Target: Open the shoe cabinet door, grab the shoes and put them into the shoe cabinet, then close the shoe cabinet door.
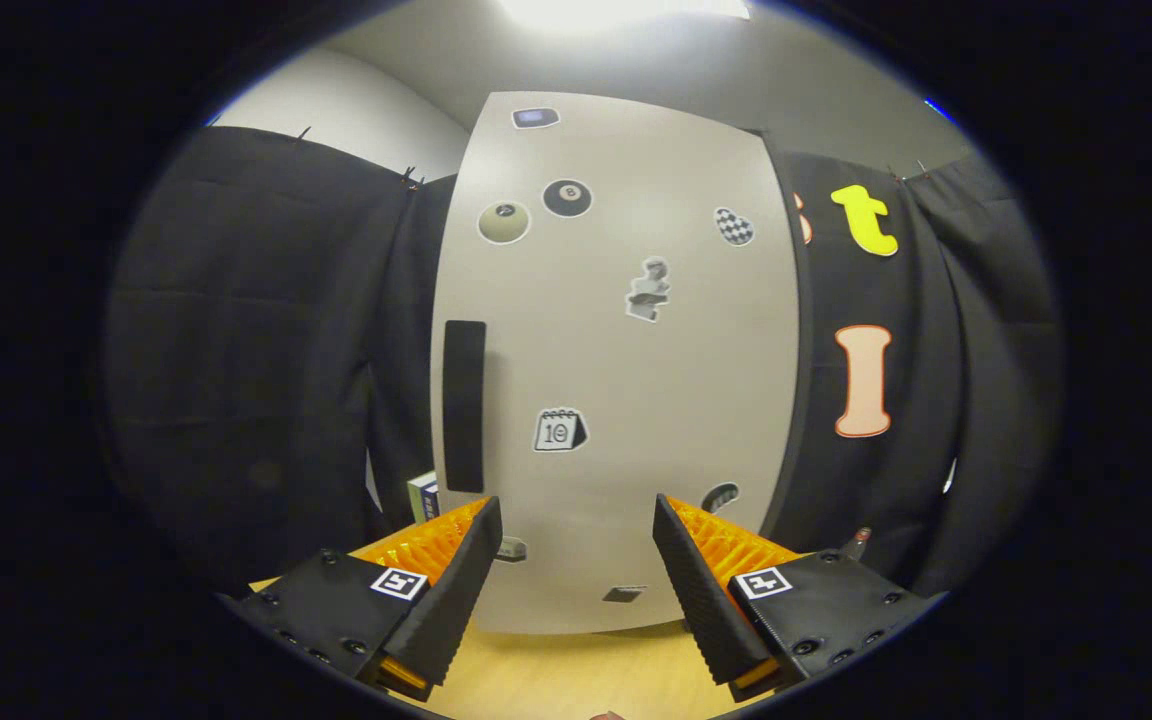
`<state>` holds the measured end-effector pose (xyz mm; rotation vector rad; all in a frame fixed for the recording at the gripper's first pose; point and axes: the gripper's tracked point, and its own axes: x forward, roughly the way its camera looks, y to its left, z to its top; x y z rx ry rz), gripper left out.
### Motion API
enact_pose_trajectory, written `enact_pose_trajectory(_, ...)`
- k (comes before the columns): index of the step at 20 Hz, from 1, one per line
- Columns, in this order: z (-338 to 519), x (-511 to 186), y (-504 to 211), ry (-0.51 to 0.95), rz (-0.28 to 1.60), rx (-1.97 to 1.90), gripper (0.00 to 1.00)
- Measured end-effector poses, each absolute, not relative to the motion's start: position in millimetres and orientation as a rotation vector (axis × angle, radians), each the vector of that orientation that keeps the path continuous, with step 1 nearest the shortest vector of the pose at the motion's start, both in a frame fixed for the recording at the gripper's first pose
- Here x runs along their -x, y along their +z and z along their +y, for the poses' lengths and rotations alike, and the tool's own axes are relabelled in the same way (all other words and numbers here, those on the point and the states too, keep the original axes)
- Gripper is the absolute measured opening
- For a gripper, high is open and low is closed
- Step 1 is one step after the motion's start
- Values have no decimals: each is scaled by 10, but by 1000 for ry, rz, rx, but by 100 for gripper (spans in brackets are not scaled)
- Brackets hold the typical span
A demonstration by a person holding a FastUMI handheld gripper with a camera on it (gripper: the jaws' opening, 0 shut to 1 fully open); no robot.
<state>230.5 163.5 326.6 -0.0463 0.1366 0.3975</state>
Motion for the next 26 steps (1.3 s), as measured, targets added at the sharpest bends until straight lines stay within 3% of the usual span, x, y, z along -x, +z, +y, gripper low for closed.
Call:
enact_pose_trajectory(11,172,-2206,3038,117,149,69,96)
enact_pose_trajectory(26,-74,-2285,3180,81,60,11,96)
